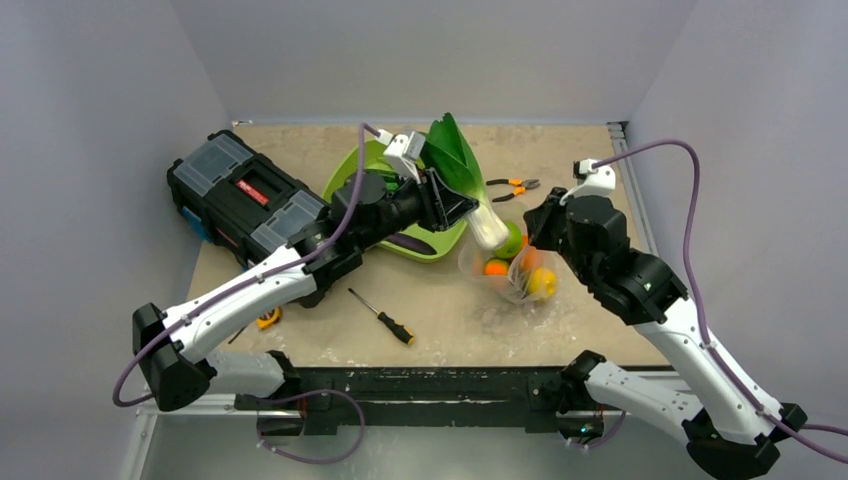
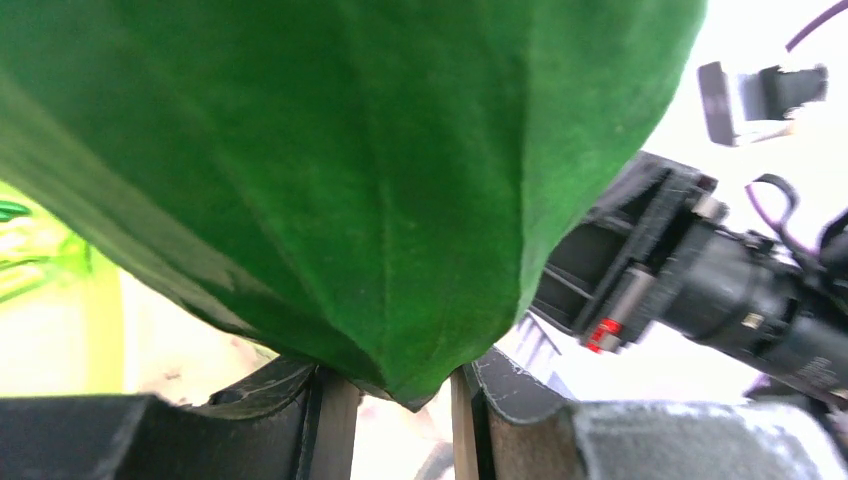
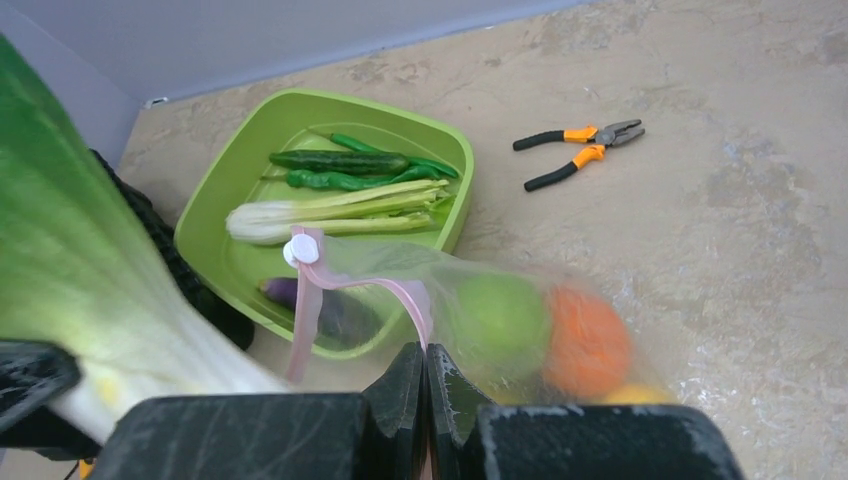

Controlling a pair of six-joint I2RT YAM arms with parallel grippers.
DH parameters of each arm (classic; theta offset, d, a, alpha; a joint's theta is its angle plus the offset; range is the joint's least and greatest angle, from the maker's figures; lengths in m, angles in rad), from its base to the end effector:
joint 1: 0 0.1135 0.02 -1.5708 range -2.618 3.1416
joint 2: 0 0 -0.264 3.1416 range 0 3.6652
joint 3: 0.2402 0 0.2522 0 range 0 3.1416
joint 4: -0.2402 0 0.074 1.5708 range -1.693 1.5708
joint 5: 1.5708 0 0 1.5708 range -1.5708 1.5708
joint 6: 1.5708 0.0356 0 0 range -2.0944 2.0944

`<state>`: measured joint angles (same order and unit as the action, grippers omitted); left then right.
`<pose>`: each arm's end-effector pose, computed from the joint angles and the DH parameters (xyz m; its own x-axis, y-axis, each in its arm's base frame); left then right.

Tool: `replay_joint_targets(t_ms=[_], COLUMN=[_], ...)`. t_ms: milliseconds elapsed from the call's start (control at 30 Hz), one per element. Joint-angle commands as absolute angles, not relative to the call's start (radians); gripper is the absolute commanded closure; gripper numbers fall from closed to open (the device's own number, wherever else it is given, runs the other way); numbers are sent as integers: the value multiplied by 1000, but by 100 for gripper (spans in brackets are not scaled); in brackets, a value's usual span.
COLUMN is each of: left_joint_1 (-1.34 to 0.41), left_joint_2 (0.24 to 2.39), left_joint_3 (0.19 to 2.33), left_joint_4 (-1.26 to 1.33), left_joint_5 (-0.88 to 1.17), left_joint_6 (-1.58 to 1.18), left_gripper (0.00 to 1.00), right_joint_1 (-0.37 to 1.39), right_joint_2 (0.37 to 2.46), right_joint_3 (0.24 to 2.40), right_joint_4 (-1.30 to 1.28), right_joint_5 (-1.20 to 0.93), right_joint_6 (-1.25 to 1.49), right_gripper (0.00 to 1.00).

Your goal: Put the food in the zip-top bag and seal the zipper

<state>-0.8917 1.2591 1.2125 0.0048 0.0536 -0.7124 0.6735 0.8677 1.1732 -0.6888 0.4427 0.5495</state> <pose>0.1844 -0.2315 0.4087 -0.5497 -0.3581 -0.7547 0.5963 0.4644 -0.6548 0.1372 0.0900 0.4061 -0.3814 0.2994 -0.8746 -0.0631 0.9355 0.3477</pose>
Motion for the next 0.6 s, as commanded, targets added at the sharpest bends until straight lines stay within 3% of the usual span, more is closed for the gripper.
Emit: replay_joint_targets(t_ms=[0, 400, 567], left_joint_1=[-926, -1020, -1044], left_joint_2=[1303, 1360, 1377], left_joint_3=[1237, 1158, 1151], left_joint_4=[99, 239, 215], left_joint_5=[-56, -135, -116], left_joint_6=[-583, -548, -555], left_gripper=[100, 100, 83], right_joint_1=[672, 672, 671], right_joint_2=[842, 855, 854], right_joint_3=[1203, 1216, 1214], right_joint_4=[-658, -659, -660], right_joint_5=[433, 431, 434], right_joint_6=[584, 577, 576], right_gripper=[100, 100, 100])
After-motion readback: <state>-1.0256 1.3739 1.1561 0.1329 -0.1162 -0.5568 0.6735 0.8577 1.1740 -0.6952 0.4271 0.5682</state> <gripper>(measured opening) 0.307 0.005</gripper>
